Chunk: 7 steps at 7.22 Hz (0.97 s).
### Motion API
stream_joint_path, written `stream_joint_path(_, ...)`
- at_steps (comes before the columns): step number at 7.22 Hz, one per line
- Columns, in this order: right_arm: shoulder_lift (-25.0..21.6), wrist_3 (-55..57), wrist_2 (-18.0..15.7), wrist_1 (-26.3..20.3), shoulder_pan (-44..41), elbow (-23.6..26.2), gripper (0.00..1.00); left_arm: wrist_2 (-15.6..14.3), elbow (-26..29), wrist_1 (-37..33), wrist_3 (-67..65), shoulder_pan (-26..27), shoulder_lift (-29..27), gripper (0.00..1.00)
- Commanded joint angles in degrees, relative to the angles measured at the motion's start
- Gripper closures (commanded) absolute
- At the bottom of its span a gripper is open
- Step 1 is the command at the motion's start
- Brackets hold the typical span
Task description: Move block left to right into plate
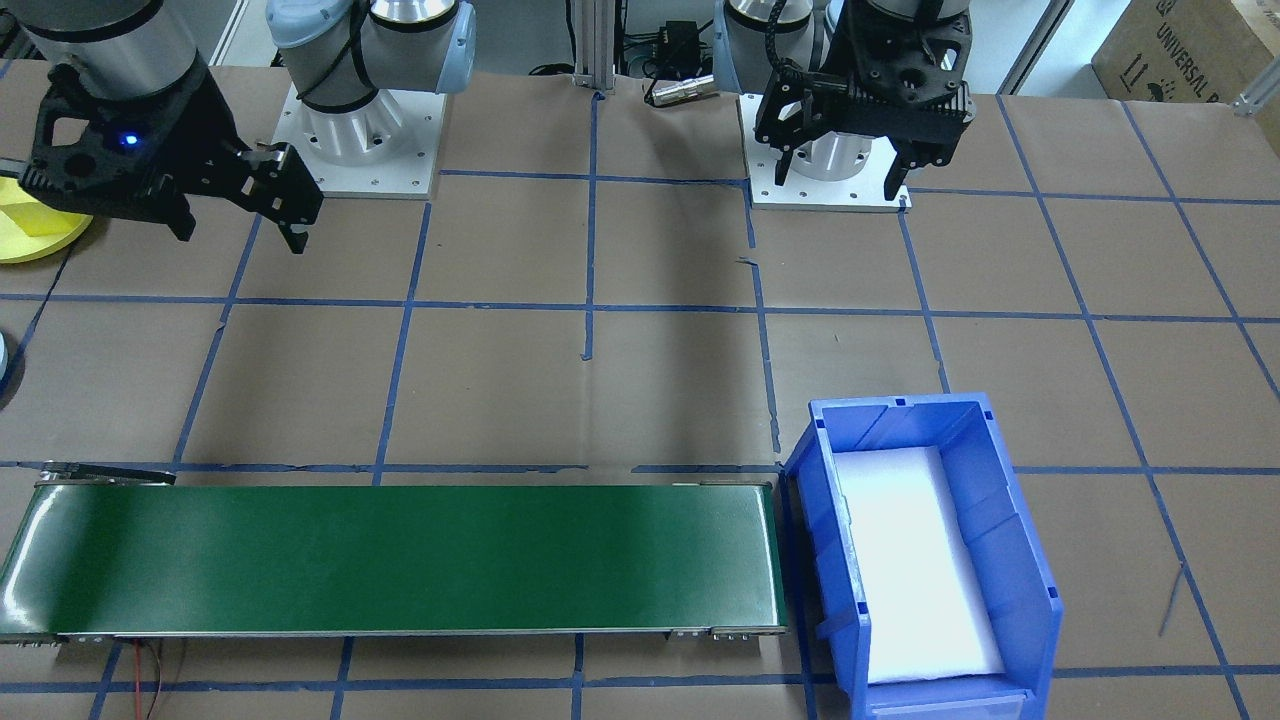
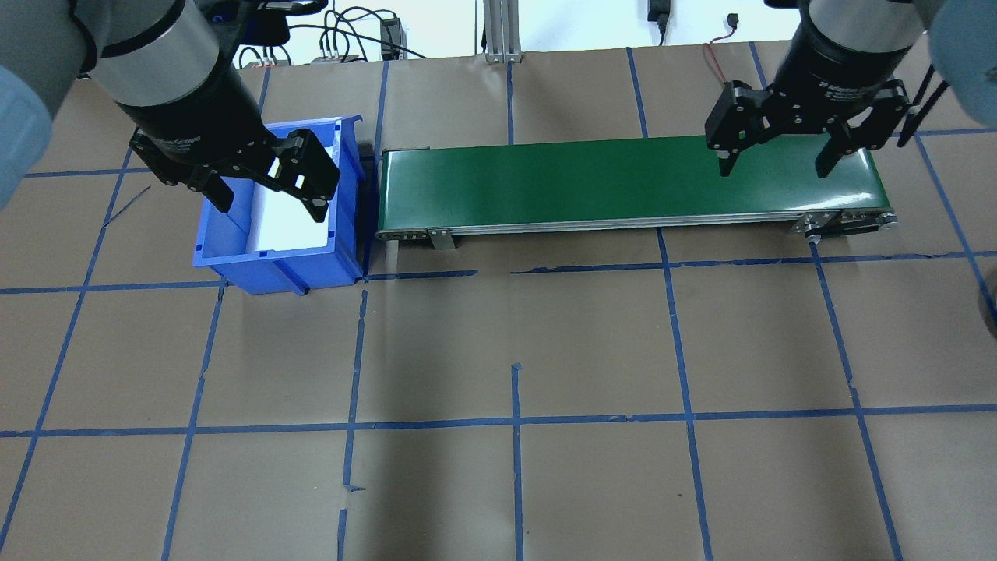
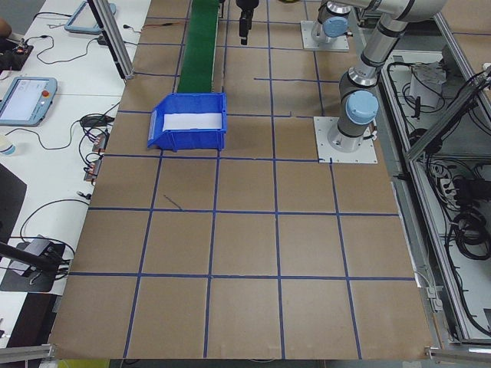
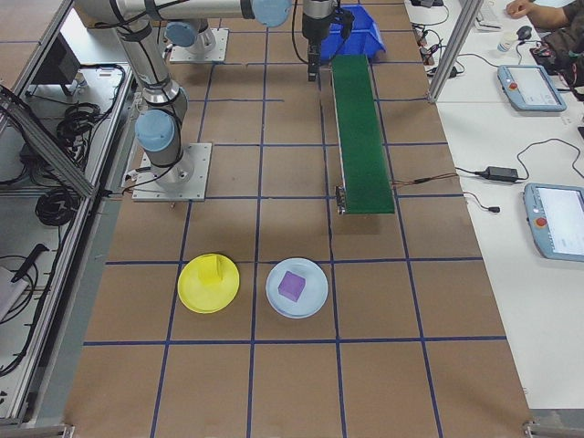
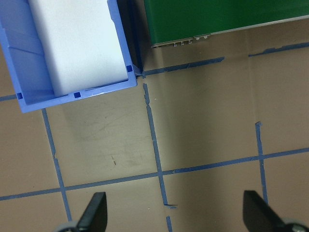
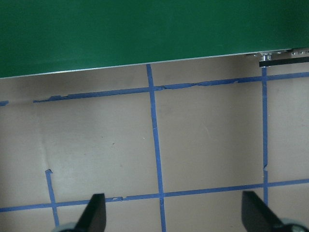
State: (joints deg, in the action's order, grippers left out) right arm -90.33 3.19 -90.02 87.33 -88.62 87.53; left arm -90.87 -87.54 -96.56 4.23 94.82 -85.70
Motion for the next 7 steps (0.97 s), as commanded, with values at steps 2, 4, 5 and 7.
stream_joint_path(2, 1.12, 0.42, 0.29, -0.58, -0.67, -1.93, 0.0, 0.0, 0.0, -0.03, -0.01, 0.01, 0.01, 0.0)
stream_joint_path(4, 1.91, 0.51, 0.28, -0.67, -0.85, -2.89, 0.0, 0.0, 0.0, -0.03, -0.01, 0.01, 0.01, 0.0)
stream_joint_path(5, 2.17, 0.59, 0.28, -0.93, -0.94, -3.33, 0.0, 0.0, 0.0, -0.03, -0.01, 0.01, 0.01, 0.0)
stream_joint_path(7, 2.35, 2.26, -0.07, -2.69, -1.11, -3.51, 0.0, 0.0, 0.0, -0.03, -0.01, 0.01, 0.01, 0.0)
